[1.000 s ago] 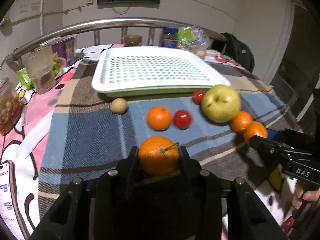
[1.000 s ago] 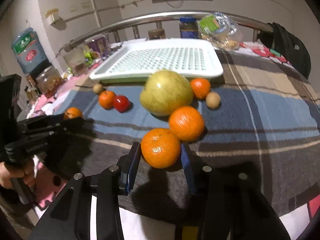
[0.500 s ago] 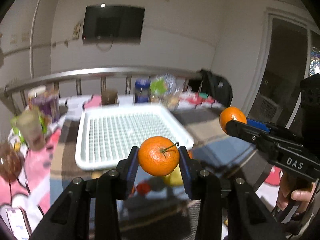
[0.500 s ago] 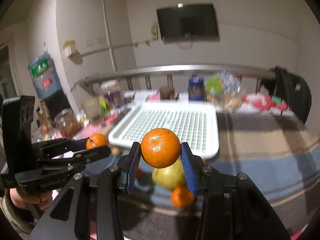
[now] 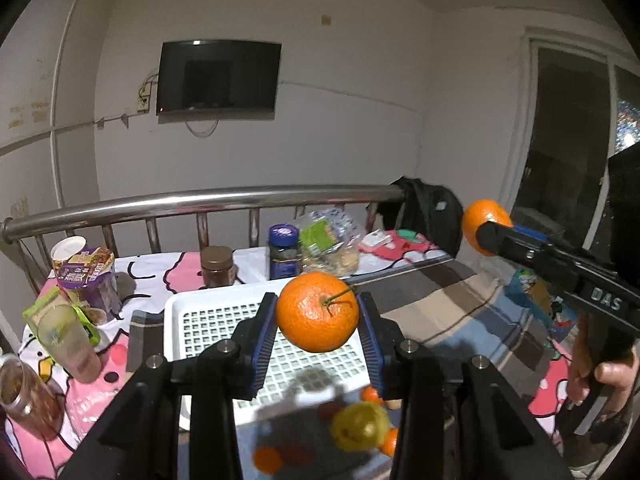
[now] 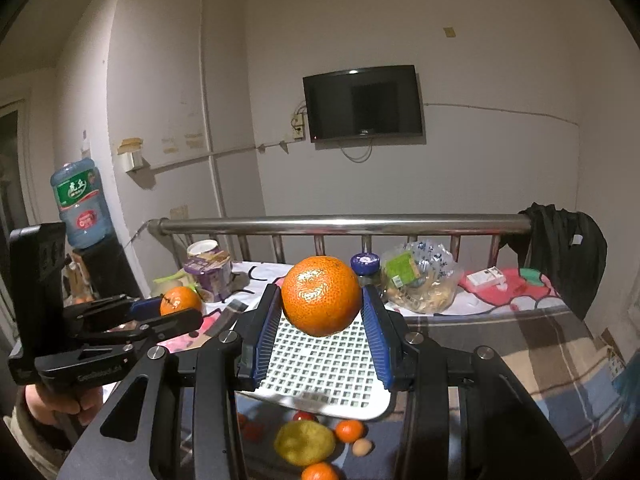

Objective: Organize fruits
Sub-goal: 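Lift both held tangerines and carry them over the white tray, then open both tools to drop the tangerines into the tray, then withdraw, then grasp a tangerine with the left tool while the right tool grasps another tangerine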

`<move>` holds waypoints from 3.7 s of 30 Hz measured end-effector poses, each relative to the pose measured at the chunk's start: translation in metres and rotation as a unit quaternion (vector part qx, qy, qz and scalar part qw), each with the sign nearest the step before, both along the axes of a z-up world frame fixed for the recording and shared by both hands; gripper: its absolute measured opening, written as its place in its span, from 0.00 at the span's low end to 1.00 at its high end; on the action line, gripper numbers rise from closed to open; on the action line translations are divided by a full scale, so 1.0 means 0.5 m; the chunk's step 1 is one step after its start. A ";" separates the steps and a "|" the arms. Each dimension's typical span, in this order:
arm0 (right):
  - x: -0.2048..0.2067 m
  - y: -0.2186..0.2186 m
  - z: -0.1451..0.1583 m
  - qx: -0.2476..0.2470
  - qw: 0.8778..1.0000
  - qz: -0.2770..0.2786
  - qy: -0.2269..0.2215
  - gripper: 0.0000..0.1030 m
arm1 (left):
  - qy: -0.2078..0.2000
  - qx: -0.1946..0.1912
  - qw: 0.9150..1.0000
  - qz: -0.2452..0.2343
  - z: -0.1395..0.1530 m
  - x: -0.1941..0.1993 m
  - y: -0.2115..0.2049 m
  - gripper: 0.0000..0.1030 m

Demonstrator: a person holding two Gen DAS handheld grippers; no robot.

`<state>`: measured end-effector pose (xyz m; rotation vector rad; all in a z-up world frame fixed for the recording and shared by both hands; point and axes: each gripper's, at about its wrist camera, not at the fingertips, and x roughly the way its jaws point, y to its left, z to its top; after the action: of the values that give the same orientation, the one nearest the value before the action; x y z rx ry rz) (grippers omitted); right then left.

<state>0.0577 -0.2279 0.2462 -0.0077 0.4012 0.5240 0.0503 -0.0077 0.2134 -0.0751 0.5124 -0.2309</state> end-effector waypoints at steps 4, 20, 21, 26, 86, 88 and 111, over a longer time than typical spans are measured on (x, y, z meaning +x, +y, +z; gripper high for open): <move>0.071 0.033 -0.018 -0.014 1.000 -0.005 0.028 0.38 | 0.027 0.018 0.999 0.021 -0.016 0.069 0.010 0.41; 0.415 0.163 -0.292 -0.077 0.970 -0.024 0.231 0.38 | 0.195 0.009 0.978 0.077 -0.255 0.331 0.062 0.41; 0.425 0.164 -0.305 -0.078 0.967 -0.026 0.240 0.38 | 0.205 0.004 0.976 0.081 -0.272 0.342 0.068 0.41; 0.473 0.187 -0.369 -0.096 0.955 -0.027 0.280 0.38 | 0.237 0.002 0.968 0.089 -0.333 0.378 0.077 0.41; -0.099 -0.020 -0.248 0.035 0.999 0.011 0.029 1.00 | 0.021 -0.024 0.999 0.033 -0.242 -0.140 0.058 1.00; -0.100 -0.023 -0.266 0.024 0.999 0.003 0.036 1.00 | 0.036 -0.017 0.999 0.032 -0.262 -0.137 0.056 1.00; -0.061 0.020 -0.444 -0.081 0.985 0.010 0.152 0.87 | 0.150 -0.016 0.988 0.044 -0.394 -0.063 0.065 0.68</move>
<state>0.0271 -0.2178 0.0241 -0.0890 0.7426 0.5133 0.0186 0.0247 0.0164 -0.1648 0.8042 -0.1412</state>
